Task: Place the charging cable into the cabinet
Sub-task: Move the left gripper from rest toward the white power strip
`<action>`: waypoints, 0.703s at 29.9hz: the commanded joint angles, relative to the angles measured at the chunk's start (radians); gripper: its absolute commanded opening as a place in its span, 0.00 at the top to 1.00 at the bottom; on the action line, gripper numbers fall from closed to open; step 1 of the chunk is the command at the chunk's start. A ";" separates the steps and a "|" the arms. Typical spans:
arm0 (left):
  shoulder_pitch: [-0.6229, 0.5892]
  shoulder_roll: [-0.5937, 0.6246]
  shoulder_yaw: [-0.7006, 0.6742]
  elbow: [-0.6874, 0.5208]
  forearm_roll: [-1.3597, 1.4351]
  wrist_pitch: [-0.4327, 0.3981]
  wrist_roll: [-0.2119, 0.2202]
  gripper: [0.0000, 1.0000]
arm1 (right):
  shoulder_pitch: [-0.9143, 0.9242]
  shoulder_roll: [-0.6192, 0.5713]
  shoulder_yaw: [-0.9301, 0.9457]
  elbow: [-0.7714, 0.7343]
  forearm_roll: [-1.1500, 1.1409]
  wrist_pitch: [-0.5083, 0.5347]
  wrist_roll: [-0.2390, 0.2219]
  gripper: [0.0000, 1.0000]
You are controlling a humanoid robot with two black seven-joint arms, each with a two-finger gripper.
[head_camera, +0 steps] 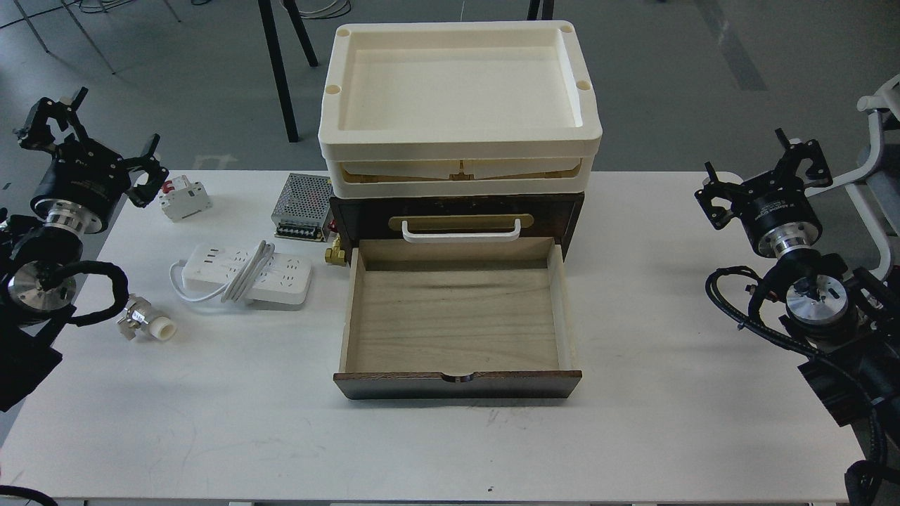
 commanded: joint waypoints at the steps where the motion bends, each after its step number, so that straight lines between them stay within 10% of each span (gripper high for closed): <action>1: -0.001 0.000 -0.002 0.000 -0.003 0.000 -0.006 0.00 | 0.000 0.000 0.001 0.000 -0.001 -0.002 0.020 0.00; 14: -0.039 0.150 0.012 -0.098 0.024 0.000 0.060 0.01 | -0.003 0.000 -0.003 -0.002 -0.001 -0.005 0.023 0.00; 21: -0.059 0.443 0.022 -0.506 0.594 0.000 0.088 0.01 | -0.004 0.000 -0.015 0.000 -0.002 -0.003 0.024 0.00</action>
